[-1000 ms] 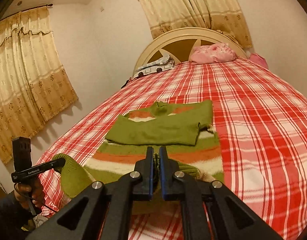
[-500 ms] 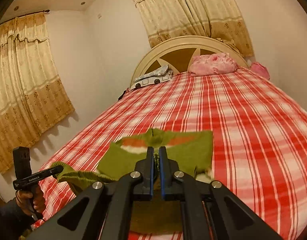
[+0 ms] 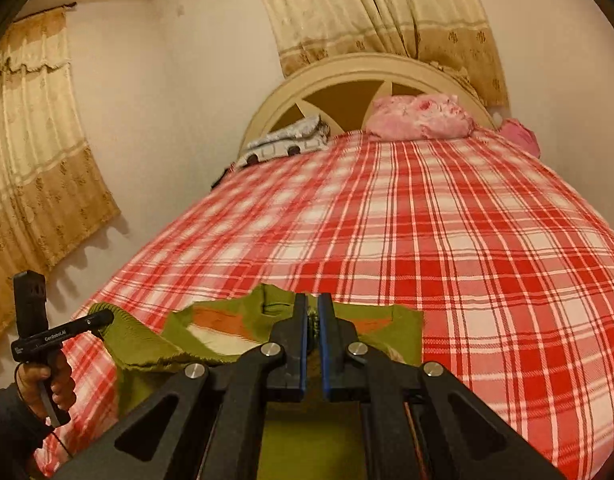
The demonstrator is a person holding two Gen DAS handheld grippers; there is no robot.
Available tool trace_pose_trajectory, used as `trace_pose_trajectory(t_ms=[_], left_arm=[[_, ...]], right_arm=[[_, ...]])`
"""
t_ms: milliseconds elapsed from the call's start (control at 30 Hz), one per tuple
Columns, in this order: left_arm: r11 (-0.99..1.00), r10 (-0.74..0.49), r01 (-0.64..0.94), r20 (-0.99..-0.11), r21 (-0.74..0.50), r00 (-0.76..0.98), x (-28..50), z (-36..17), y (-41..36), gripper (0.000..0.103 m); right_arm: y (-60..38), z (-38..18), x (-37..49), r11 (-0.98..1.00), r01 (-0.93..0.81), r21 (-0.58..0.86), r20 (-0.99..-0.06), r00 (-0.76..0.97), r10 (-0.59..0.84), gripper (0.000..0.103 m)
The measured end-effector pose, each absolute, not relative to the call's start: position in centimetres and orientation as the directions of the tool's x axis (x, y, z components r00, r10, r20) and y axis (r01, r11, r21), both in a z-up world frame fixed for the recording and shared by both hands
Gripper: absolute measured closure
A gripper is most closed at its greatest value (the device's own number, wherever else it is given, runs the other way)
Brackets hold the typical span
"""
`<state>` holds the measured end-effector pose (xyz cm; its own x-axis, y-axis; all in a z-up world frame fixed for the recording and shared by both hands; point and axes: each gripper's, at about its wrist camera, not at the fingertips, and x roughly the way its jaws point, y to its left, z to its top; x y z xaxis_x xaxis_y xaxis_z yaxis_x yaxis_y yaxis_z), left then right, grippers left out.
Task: Fold small clothes
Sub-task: 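Lift the hem with both grippers and fold it toward the collar, then lower the hem onto the collar and open both grippers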
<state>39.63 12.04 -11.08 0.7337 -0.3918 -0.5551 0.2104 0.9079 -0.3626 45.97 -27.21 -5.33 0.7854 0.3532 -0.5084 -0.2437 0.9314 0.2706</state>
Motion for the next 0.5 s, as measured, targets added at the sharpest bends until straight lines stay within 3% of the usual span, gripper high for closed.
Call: trace_pose_trajectory(t_ms=[167,333,433,500], left_arm=[[0.923,-0.355,0.16,-0.611,-0.35,0.707,43.6,-13.7,11.8,0.093],[0.932,-0.342,0.148,-0.664,-0.332,0.665,45.9,-15.9,10.7,0.083],[0.941,-0.321,0.147,-0.673,-0.304,0.667,45.3,-16.1,10.2,0.069],[0.955,-0.278,0.122,-0.668,-0.271,0.69,44.4,-15.7,10.5,0.039]], right_arm=[[-27.5,-7.9,50.7,0.941,-0.209,0.265,-0.561,0.761,0.327,0.099],[-28.7,-11.6,55.7,0.959,-0.13,0.25,-0.637,0.724,0.264,0.098],[-29.6,-13.2,57.1,0.97,-0.064,0.233,-0.664,0.718,0.207,0.098],[-29.9,-13.7,57.1,0.974,-0.056,0.221,-0.669,0.718,0.193,0.097]])
